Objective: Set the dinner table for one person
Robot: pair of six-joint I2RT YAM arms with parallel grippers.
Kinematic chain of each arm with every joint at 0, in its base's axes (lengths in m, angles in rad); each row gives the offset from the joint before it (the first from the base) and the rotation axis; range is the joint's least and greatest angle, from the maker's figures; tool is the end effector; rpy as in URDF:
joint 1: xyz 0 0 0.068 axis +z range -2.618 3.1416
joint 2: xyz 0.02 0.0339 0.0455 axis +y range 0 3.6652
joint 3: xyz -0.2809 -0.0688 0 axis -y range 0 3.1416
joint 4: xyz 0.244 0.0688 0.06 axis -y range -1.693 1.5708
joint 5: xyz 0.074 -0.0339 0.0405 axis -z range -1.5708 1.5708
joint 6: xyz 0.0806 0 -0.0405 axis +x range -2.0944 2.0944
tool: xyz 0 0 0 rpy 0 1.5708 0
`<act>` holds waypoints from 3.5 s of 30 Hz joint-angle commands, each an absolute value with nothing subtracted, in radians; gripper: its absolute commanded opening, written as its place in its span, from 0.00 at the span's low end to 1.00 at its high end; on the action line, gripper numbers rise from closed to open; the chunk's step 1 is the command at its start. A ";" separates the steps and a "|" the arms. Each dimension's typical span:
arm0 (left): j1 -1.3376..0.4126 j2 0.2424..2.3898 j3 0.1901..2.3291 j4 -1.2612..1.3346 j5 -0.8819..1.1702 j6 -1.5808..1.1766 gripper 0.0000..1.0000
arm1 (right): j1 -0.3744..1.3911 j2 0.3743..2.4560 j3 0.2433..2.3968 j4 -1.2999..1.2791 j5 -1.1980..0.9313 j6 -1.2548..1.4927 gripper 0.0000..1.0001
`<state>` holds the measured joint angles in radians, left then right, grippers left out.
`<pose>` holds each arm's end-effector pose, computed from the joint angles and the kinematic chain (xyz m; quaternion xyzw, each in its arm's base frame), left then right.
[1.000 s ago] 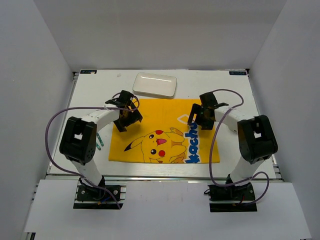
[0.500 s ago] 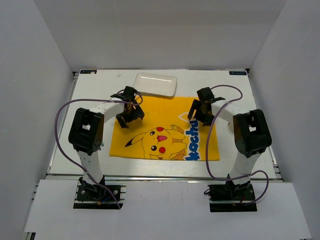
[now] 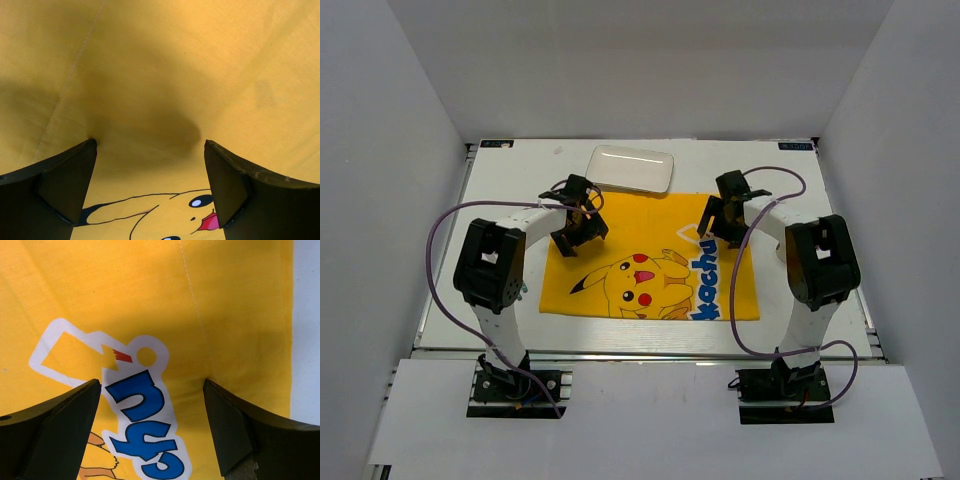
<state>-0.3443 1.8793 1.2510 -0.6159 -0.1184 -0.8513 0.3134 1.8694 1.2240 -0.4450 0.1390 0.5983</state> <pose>0.3679 -0.1218 0.1404 -0.2563 0.9511 -0.0431 0.1670 0.3885 0.1142 0.1467 0.1539 0.9568 0.0439 0.2428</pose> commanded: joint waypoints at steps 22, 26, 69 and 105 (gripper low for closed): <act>-0.365 1.753 1.130 -0.580 -0.081 -0.904 0.98 | 0.252 1.885 1.243 -0.407 0.012 0.551 0.89; -0.341 1.746 1.178 -0.612 -0.113 -0.881 0.98 | 0.252 1.824 1.218 -0.396 0.011 0.566 0.89; -0.331 0.968 0.951 -0.698 -0.291 -0.480 0.98 | 0.279 2.677 2.324 -0.265 -0.494 0.638 0.59; -0.331 0.946 0.917 -0.699 -0.314 -0.517 0.98 | 0.203 1.907 1.707 -0.146 -0.604 0.812 0.00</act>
